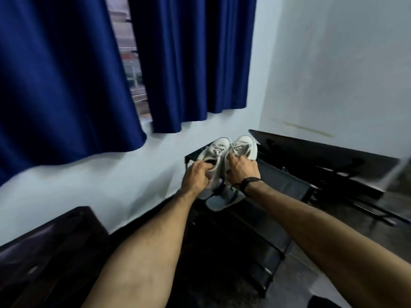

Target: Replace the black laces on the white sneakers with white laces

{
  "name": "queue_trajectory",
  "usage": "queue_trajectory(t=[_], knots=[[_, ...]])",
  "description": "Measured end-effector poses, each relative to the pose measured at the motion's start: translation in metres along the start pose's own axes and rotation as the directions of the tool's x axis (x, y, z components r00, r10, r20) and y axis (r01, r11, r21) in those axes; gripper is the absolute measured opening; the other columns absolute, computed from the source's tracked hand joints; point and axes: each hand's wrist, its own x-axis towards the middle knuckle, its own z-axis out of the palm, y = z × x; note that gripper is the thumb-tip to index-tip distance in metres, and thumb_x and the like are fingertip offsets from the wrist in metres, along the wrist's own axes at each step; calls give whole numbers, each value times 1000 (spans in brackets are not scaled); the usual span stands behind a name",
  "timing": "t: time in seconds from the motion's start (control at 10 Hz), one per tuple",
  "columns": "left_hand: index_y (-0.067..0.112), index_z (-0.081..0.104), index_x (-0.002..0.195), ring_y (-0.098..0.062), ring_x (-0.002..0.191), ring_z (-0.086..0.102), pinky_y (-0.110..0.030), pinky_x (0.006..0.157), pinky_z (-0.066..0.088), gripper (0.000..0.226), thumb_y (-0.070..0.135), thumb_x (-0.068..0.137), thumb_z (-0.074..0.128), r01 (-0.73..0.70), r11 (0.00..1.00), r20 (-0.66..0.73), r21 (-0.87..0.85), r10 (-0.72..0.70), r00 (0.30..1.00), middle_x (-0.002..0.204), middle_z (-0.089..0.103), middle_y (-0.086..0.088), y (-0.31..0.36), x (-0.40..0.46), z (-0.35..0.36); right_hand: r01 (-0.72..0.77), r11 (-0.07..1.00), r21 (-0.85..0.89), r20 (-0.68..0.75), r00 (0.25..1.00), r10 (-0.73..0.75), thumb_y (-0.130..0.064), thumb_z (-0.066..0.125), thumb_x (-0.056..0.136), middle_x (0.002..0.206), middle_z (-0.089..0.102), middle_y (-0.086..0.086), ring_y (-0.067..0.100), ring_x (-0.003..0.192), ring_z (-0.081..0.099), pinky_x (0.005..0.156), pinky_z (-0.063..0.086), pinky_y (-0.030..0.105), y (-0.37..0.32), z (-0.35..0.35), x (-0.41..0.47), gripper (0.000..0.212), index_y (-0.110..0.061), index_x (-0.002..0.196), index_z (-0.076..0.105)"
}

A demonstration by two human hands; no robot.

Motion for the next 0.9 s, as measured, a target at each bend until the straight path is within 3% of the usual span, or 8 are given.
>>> queue_trajectory(t=[0.2,0.3,0.4,0.5,0.6,0.7,0.8,0.9], knots=[[8,67,72,-33,77,65,-30,60,41,25,-8,57,54,-102,991,149,-81,113,982,75,65,-15,47,49,78,-200,979,-31,-7,980,199,-21,48,87,113,63,9,31,102,61,67,35,35,83,31,-2,44,-9,129,43],[13,75,89,-30,87,67,-31,68,48,33,-3,67,56,-116,990,210,-84,131,969,92,71,-9,49,62,116,-248,967,-63,18,968,249,-18,45,91,120,61,10,30,106,61,69,40,36,101,48,-7,54,-5,141,31],[15,77,96,-24,100,68,-31,79,54,34,4,71,56,-199,970,221,-142,227,948,113,72,0,55,65,137,-288,955,-63,56,955,292,-18,43,92,129,57,12,31,108,60,75,45,38,114,63,-13,51,-5,140,32],[9,75,84,-22,91,68,-25,70,48,28,14,71,51,-208,958,230,-196,251,940,101,71,1,64,58,139,-307,950,-53,73,948,311,-18,46,89,130,56,12,30,111,58,76,48,38,122,75,-19,53,-5,139,34],[8,71,74,-20,82,67,-31,66,50,46,41,69,39,-228,947,160,-228,267,950,93,67,-1,67,60,148,-318,947,-33,61,946,320,-19,47,88,138,50,12,30,117,53,78,50,41,128,86,-19,61,-3,143,27],[12,71,77,-23,83,67,-39,69,53,48,46,68,38,-182,969,177,-169,212,961,97,66,-3,64,68,157,-365,930,-30,97,925,366,-20,49,86,138,50,12,30,121,50,81,50,42,128,86,-14,68,-1,146,22],[18,71,105,-23,108,61,-41,87,53,38,37,76,56,-212,968,195,-132,235,952,117,63,-3,64,60,152,-392,906,-161,39,914,403,-32,56,80,132,49,14,34,123,42,94,40,44,121,92,-17,72,0,140,32],[10,56,130,-24,127,45,-41,102,45,55,14,77,71,-247,964,177,-99,261,949,129,54,-7,60,55,137,-384,908,-167,-95,923,373,-38,63,72,127,43,16,36,117,41,99,31,46,107,84,-15,73,-3,132,40]])
